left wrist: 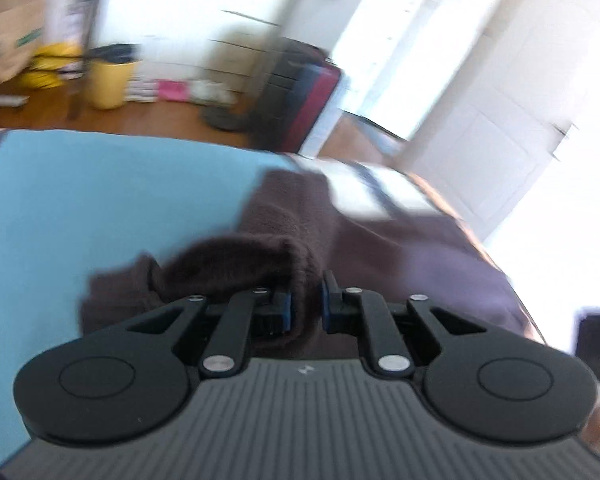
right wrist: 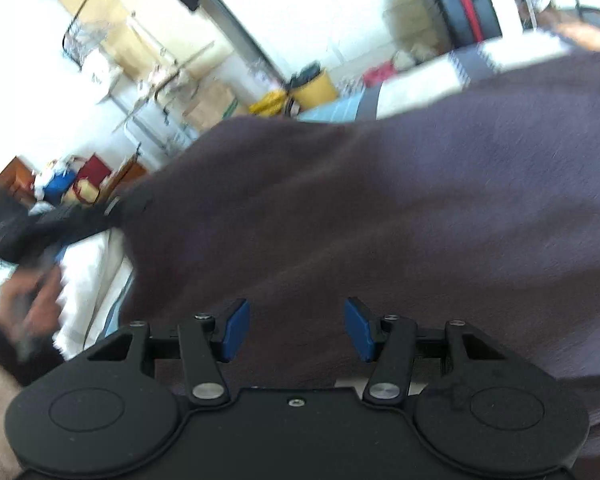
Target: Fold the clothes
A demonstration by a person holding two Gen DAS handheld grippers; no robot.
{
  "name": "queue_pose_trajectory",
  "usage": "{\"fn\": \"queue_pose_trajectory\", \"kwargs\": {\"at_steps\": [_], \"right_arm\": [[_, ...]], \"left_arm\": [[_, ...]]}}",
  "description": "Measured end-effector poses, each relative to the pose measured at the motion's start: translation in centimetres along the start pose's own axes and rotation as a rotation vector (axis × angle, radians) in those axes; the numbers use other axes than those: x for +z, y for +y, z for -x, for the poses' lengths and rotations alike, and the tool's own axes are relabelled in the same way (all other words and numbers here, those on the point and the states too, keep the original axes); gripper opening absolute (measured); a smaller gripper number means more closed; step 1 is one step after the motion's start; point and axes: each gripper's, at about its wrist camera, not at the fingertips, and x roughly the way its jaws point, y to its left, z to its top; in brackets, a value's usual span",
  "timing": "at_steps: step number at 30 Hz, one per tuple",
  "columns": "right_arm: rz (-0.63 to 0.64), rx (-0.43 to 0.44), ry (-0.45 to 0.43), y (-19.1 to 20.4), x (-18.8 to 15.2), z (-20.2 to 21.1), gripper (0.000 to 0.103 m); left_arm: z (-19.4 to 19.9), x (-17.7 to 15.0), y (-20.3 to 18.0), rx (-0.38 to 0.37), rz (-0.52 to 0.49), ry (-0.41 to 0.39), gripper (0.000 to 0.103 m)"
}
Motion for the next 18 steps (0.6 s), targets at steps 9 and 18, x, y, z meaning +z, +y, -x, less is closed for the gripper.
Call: {"fn": "queue_pose_trajectory", "kwargs": {"at_steps": [9, 18], "right_arm": [[0.205, -0.013, -0.092, 5.3, 3.0, 1.8, 0.058], [0.435, -0.137, 0.089, 9.4, 9.0, -11.8, 0.064]], "left_arm": [[-1.8, -10.1, -5.7, 0.037, 0.025, 0.289, 0.011], [-1.5, -10.8, -1.7, 0.002, 0.232, 0.286, 0.011]]}}
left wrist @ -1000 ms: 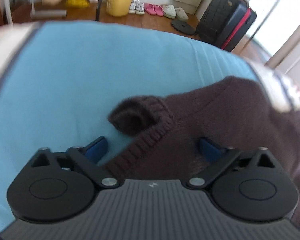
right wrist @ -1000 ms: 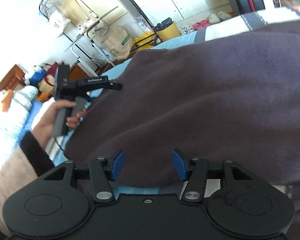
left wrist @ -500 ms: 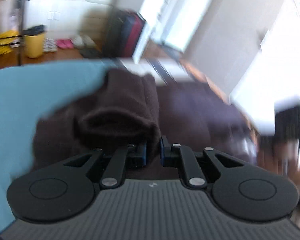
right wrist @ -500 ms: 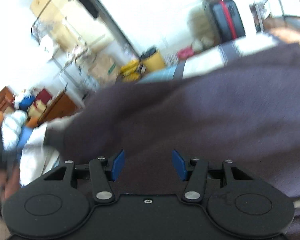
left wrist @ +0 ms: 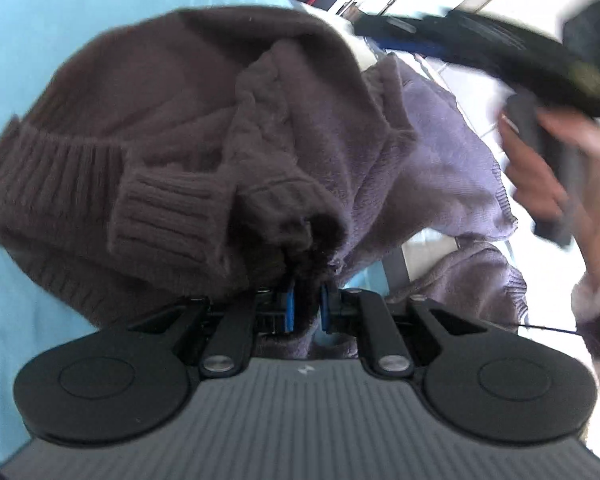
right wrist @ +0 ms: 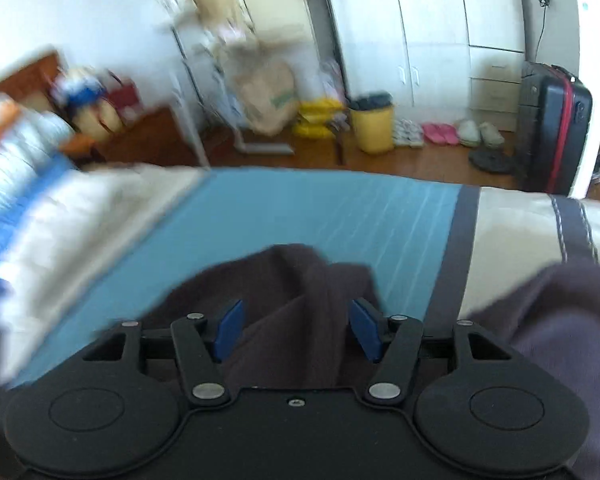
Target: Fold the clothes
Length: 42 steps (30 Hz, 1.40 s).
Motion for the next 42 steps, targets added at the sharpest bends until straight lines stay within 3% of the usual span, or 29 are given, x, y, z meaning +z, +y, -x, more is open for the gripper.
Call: {"fn": "queue_pose_trajectory", "kwargs": {"at_steps": [2, 5, 7, 9, 11, 14, 17, 19, 21, 24, 26, 28, 29, 32, 36, 40, 42], "right_arm": [[-0.061, -0.056, 0.047, -0.6, 1.2, -3.4, 0.065], [-0.1, 0.036, 0.129, -1.3, 2.3, -7.5, 0.063], [-0.081, 0.06, 0.171, -1.2, 2.8, -9.2, 0.014], [-0.033, 0.008, 0.138, -1.0, 3.7, -8.9, 0.014], [-0.055, 0.003, -0.006, -1.4, 4.6, -5.5, 0.013], [-0.13, 0.024, -0.247, -2.1, 5.0, 2.5, 0.012], [-0.097, -0.099, -0.387, -0.3, 2.4, 10.0, 0.012], [-0.126, -0.226, -0.327, 0.5, -0.5, 12.6, 0.012], [-0.129, -0.319, -0.197, 1.2, -4.2, 13.4, 0.013], [-0.158, -0.348, 0.002, 0.5, -10.3, 12.6, 0.014], [-0.243, -0.321, 0.049, -1.0, -13.8, 12.1, 0.015], [-0.309, -0.335, 0.067, -2.4, -16.1, 12.0, 0.021], [-0.34, -0.339, 0.067, -2.7, -16.3, 12.1, 0.026], [-0.381, -0.34, 0.049, -3.4, -15.5, 12.5, 0.028], [-0.133, -0.403, -0.049, 0.0, -13.8, 13.7, 0.033], [0.044, -0.261, -0.08, 3.6, -12.3, 14.1, 0.037], [0.118, -0.241, -0.105, 4.9, -12.3, 14.4, 0.039]], "left_arm": [[0.1, 0.5, 0.5, -0.003, 0.007, -0.016, 0.011], [-0.2, 1.5, 1.3, 0.002, -0.003, -0.048, 0.012], [-0.7, 2.0, 2.0, -0.007, 0.016, -0.045, 0.011], [-0.4, 2.4, 2.5, -0.024, 0.027, -0.062, 0.011], [0.5, 2.7, 2.5, -0.012, 0.007, -0.12, 0.011], [2.6, 3.3, 1.8, 0.058, -0.061, -0.238, 0.011], [3.9, 3.5, 0.6, 0.105, -0.105, -0.323, 0.012], [4.2, 3.3, -0.6, 0.135, -0.143, -0.335, 0.012], [3.7, 3.0, -1.7, 0.175, -0.177, -0.311, 0.012], [2.3, 2.5, -2.4, 0.208, -0.195, -0.254, 0.012], [1.3, 2.4, -2.8, 0.215, -0.194, -0.228, 0.012], [0.9, 2.4, -2.8, 0.201, -0.189, -0.223, 0.012], [0.7, 2.4, -2.8, 0.192, -0.186, -0.222, 0.012], [-0.1, 2.2, -3.0, 0.185, -0.194, -0.221, 0.012], [-0.2, 1.5, -3.3, 0.202, -0.221, -0.206, 0.012], [0.5, 0.6, -4.1, 0.192, -0.247, -0.205, 0.012], [0.9, 0.2, -4.7, 0.188, -0.273, -0.212, 0.013]]}}
